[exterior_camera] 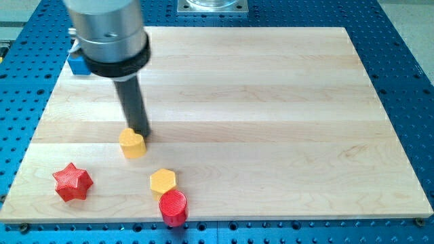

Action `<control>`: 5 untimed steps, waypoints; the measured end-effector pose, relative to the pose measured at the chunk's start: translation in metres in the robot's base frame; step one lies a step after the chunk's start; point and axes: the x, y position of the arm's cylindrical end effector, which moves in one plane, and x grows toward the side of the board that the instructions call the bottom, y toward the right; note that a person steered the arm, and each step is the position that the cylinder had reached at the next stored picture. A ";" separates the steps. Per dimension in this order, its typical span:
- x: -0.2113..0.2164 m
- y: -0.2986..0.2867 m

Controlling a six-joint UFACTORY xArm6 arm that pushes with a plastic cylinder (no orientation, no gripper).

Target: Move the red star slightly to the right

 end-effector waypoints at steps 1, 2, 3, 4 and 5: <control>0.036 -0.010; 0.074 0.050; 0.052 0.023; 0.057 -0.073; 0.096 -0.107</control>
